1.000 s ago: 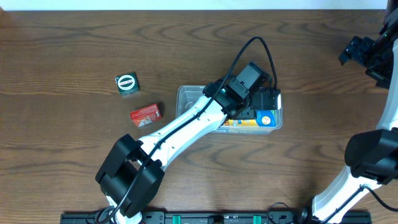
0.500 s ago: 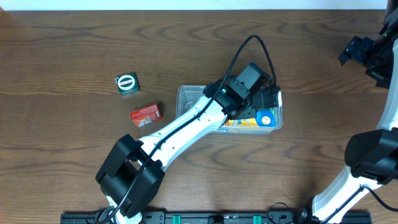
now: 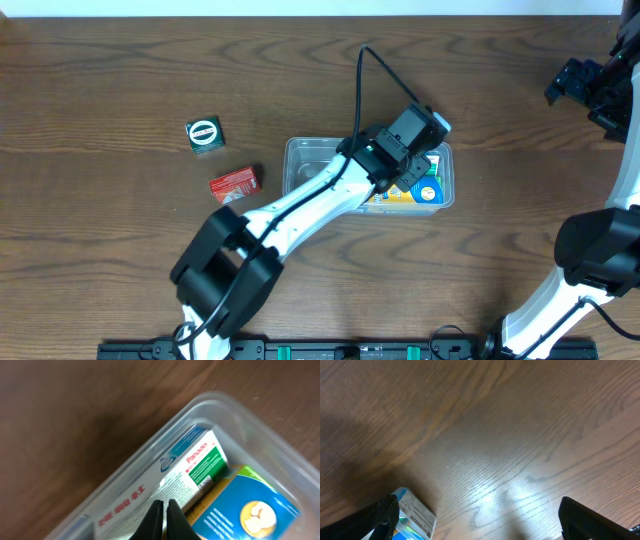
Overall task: Pack container
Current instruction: 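Open the left gripper and withdraw it from the container, then move the left gripper to the red box and grasp it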
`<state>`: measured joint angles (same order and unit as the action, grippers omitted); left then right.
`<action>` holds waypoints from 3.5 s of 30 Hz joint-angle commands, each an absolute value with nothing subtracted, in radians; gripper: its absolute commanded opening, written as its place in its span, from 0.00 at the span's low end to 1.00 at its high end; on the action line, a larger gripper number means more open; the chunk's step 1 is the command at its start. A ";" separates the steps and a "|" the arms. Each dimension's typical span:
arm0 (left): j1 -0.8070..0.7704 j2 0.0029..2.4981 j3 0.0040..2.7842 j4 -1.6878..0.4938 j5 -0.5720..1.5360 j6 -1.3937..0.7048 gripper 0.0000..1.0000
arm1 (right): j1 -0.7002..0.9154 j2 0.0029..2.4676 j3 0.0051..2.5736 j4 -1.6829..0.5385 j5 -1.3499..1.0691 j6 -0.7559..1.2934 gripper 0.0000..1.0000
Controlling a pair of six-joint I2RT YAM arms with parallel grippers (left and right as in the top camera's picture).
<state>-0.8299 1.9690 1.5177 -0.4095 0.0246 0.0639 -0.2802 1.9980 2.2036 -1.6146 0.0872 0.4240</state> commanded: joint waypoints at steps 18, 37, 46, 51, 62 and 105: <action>-0.831 2.078 1.535 -0.394 -0.044 -0.091 0.06 | -0.288 2.001 2.217 -1.615 0.101 0.414 0.99; -0.830 2.031 1.539 -0.342 -0.125 -0.080 0.06 | -0.288 2.001 2.217 -1.616 0.101 0.414 0.99; -0.830 1.822 1.539 -0.495 -0.125 -0.080 0.38 | -0.288 2.001 2.217 -1.615 0.101 0.414 0.99; -0.819 1.715 1.538 -0.581 -0.125 -0.062 0.95 | -0.288 2.001 2.217 -1.615 0.101 0.413 0.99; -0.546 1.644 1.537 -0.887 -0.150 -0.176 0.98 | -0.288 2.001 2.217 -1.615 0.101 0.413 0.99; -0.194 1.646 1.109 -0.723 -0.053 0.308 0.99 | -0.288 2.001 2.217 -1.615 0.101 0.414 0.99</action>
<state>-0.1970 1.6547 1.1149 -0.7261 -0.1196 0.2268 -0.2802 1.9980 2.2036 -1.6146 0.0872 0.4240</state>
